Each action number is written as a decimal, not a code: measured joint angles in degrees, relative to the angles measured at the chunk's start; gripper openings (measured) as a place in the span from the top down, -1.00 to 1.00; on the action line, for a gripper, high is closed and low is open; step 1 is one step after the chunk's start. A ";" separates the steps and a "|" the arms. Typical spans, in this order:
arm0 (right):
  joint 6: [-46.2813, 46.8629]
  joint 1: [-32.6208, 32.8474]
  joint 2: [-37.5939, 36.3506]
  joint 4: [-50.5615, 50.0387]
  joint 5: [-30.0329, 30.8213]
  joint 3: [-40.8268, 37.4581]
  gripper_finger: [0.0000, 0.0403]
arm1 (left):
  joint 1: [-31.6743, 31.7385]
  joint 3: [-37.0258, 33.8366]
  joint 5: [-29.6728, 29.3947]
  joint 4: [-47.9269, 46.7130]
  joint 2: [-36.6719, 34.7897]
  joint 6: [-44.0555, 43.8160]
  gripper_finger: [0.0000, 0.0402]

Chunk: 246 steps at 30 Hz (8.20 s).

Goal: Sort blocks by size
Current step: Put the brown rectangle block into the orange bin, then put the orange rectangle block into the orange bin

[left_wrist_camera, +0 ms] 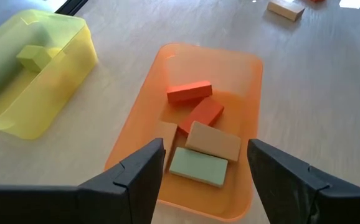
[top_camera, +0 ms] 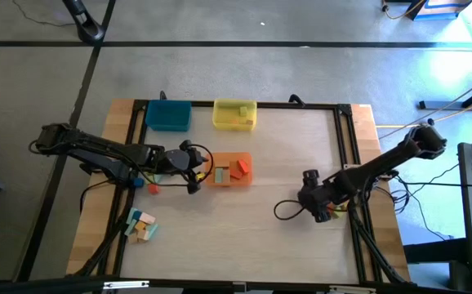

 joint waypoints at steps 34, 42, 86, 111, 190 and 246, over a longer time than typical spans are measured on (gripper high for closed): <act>-6.84 -0.02 13.71 3.98 -1.33 0.07 0.38 | 0.00 0.00 0.00 0.09 0.01 0.42 -0.09; 1.81 -0.09 13.87 8.09 -0.20 0.15 0.28 | 0.00 0.00 0.00 0.22 0.00 -0.02 -0.09; -15.33 -22.90 13.48 24.31 6.53 10.60 0.34 | -0.07 0.00 -0.02 1.60 -2.85 1.36 -0.09; -19.93 -37.06 13.47 46.26 -1.15 10.64 0.34 | -0.07 0.00 -0.07 1.58 -2.83 0.24 -0.09; 44.76 4.68 4.51 -17.11 -15.76 10.62 -0.22 | -1.18 -5.99 0.04 9.03 -1.42 -1.51 -0.09; 1.11 -5.85 13.07 -3.65 -8.30 13.18 -0.28 | -1.18 -5.99 0.04 8.52 -1.45 -1.51 -0.09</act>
